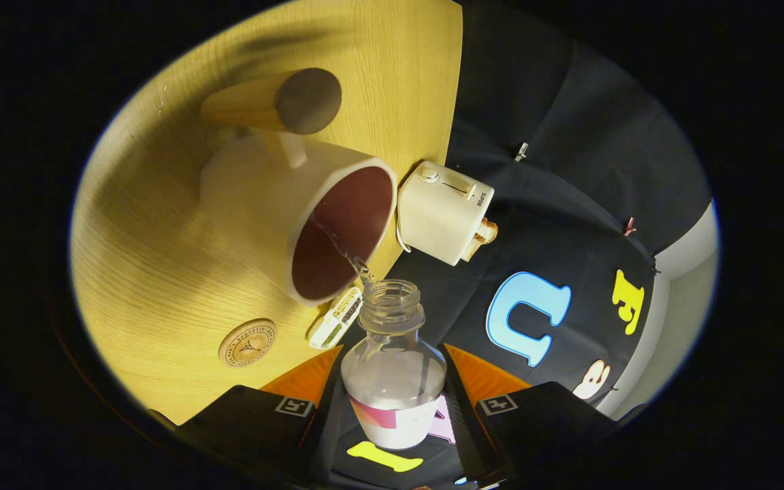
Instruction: Take the bottle from table, then pour the juice into the cup, finally place the bottle on the coaster
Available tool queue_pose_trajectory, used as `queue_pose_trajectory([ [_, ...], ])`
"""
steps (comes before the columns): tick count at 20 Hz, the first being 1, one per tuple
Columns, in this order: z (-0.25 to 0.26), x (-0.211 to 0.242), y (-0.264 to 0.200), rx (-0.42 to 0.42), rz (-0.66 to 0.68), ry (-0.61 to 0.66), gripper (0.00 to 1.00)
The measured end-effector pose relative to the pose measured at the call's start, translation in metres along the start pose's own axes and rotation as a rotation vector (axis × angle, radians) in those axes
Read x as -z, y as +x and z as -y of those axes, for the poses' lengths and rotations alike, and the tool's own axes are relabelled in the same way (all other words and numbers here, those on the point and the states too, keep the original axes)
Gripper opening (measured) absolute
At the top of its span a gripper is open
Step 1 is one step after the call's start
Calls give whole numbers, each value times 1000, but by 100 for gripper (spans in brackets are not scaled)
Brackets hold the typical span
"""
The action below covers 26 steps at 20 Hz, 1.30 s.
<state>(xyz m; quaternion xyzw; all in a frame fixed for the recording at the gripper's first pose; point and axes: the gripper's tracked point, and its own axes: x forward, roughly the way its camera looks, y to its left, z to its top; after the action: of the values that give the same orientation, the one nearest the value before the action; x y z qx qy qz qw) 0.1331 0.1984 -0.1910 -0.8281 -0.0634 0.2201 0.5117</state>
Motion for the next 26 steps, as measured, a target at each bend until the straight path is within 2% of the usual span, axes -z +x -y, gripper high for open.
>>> queue_pose_trajectory([
  [18, 6, -3, -3, -3, -9, 54, 72],
  [22, 12, 3, -6, -14, -46, 135, 73],
  [26, 32, 15, -14, -5, -103, 281, 73],
])
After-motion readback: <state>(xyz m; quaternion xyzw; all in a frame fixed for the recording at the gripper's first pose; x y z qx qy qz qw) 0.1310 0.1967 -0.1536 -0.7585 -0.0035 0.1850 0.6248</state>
